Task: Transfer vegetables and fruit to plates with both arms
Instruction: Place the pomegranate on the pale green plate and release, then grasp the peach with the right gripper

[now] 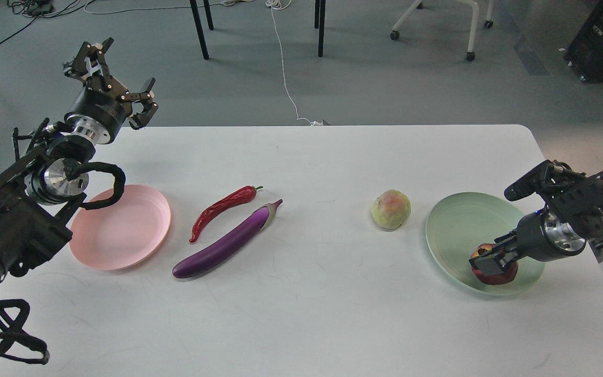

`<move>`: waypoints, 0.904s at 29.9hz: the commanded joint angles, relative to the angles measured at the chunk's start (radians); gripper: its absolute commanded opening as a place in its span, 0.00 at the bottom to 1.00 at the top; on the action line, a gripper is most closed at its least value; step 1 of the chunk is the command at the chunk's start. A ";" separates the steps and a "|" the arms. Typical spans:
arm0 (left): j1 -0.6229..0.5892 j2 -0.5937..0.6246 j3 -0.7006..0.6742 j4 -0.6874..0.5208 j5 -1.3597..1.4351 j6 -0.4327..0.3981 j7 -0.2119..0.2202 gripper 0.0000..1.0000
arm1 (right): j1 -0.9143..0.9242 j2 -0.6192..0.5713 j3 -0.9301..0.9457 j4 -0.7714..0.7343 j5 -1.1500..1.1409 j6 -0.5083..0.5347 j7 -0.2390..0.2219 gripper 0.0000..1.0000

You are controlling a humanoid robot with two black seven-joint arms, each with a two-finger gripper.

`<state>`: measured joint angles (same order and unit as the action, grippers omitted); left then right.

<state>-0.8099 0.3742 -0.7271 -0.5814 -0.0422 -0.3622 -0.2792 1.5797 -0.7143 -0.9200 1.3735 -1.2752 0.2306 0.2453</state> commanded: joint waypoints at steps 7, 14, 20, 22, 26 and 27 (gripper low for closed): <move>0.000 0.000 0.000 0.000 0.002 -0.003 -0.002 0.98 | 0.020 0.096 0.133 -0.005 0.074 -0.002 0.000 0.96; 0.000 -0.001 0.000 -0.002 0.002 -0.003 -0.002 0.98 | 0.052 0.297 0.135 -0.128 0.163 -0.004 0.000 0.96; 0.001 0.006 0.000 -0.002 0.002 -0.003 -0.002 0.98 | 0.025 0.447 0.118 -0.300 0.158 -0.005 0.000 0.96; 0.001 0.012 0.000 -0.002 0.002 -0.004 -0.002 0.98 | 0.014 0.475 0.101 -0.330 0.157 -0.005 0.000 0.96; 0.003 0.017 0.000 0.000 0.004 -0.004 -0.002 0.98 | 0.005 0.504 0.061 -0.369 0.154 -0.005 0.000 0.96; 0.003 0.017 0.000 0.000 0.004 -0.004 0.000 0.98 | 0.000 0.512 0.056 -0.375 0.154 -0.005 0.000 0.96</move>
<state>-0.8072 0.3894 -0.7271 -0.5823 -0.0394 -0.3656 -0.2807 1.5905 -0.2224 -0.8432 1.0192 -1.1202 0.2256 0.2456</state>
